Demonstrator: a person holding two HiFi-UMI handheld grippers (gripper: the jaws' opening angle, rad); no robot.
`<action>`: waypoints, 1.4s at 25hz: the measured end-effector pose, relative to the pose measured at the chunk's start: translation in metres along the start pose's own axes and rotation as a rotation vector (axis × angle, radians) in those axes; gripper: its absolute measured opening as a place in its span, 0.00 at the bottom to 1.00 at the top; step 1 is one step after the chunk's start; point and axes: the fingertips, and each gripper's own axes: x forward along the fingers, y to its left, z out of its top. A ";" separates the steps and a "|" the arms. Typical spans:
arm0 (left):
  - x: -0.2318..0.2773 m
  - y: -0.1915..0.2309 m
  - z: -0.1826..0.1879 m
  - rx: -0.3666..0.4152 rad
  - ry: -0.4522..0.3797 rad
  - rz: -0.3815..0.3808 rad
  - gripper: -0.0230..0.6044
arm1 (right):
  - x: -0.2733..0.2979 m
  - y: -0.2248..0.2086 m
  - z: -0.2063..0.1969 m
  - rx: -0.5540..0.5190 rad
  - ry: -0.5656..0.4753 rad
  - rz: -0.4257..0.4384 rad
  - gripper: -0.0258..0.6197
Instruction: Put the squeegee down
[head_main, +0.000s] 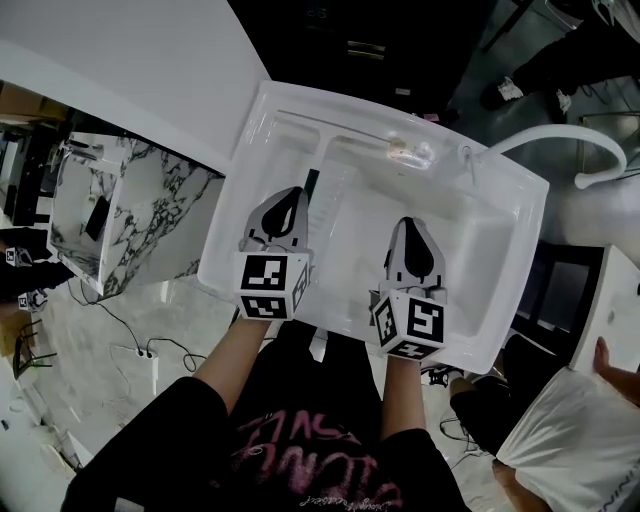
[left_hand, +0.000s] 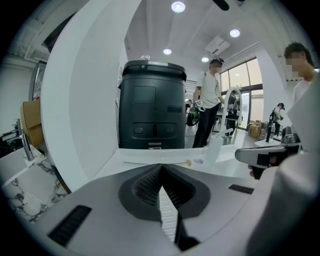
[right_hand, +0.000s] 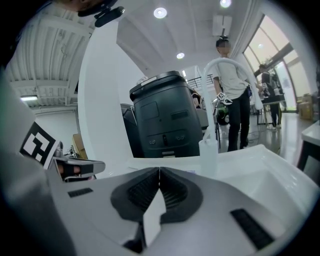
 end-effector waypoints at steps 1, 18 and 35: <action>-0.002 0.000 0.002 0.001 -0.004 -0.001 0.05 | -0.002 0.001 0.003 -0.001 -0.004 -0.001 0.07; -0.031 0.001 0.047 0.002 -0.092 -0.003 0.05 | -0.019 0.018 0.054 -0.052 -0.091 0.007 0.07; -0.059 0.002 0.100 0.003 -0.197 -0.014 0.05 | -0.037 0.036 0.108 -0.110 -0.183 0.015 0.07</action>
